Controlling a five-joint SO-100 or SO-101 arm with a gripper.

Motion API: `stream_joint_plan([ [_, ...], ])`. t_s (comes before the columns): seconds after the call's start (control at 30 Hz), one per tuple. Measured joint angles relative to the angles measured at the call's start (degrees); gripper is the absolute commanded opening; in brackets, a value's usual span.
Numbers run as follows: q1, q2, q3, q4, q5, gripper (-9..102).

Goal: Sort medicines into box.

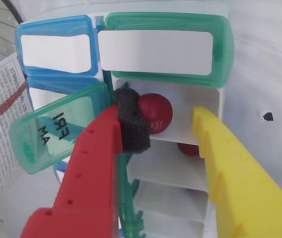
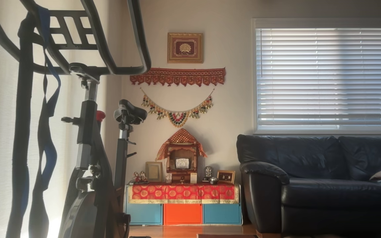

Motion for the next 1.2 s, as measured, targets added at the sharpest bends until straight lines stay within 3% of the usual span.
stream_joint_plan([
  [1.2, 0.0, 2.2, 3.2, -0.2, -0.4, 25],
])
